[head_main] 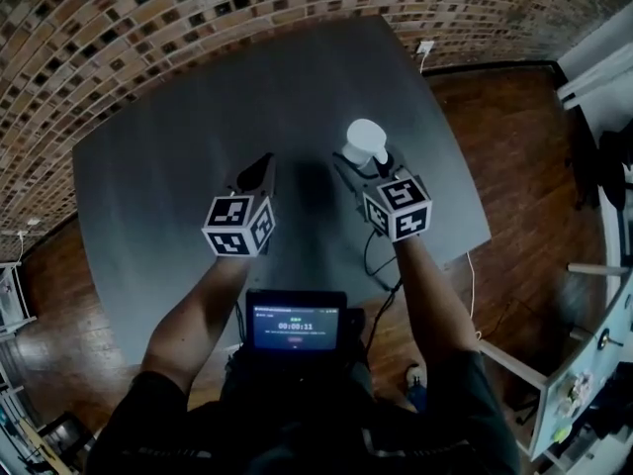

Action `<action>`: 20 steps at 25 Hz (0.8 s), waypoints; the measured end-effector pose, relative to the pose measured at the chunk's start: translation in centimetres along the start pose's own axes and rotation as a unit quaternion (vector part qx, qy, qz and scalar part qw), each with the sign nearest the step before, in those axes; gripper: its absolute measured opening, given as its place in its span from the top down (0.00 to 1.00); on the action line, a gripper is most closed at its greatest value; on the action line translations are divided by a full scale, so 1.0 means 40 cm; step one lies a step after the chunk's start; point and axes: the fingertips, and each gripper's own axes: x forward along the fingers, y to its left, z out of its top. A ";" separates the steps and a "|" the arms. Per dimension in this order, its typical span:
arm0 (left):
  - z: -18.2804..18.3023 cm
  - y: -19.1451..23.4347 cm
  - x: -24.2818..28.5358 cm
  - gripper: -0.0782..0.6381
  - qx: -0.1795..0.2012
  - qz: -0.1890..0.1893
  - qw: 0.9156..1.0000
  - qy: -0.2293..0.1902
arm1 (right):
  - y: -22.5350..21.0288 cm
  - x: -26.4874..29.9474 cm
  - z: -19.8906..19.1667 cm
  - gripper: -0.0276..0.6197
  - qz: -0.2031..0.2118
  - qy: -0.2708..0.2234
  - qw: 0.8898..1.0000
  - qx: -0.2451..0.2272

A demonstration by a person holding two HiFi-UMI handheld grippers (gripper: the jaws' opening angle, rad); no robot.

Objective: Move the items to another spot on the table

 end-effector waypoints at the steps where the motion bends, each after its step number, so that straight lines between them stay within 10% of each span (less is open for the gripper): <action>1: -0.019 0.003 0.015 0.90 0.002 -0.001 1.000 0.007 | -0.008 0.013 -0.018 0.53 -0.001 0.002 1.000 0.001; 20: -0.193 0.041 0.104 0.90 -0.002 -0.014 0.999 0.044 | -0.019 0.090 -0.168 0.53 -0.003 -0.010 1.000 -0.007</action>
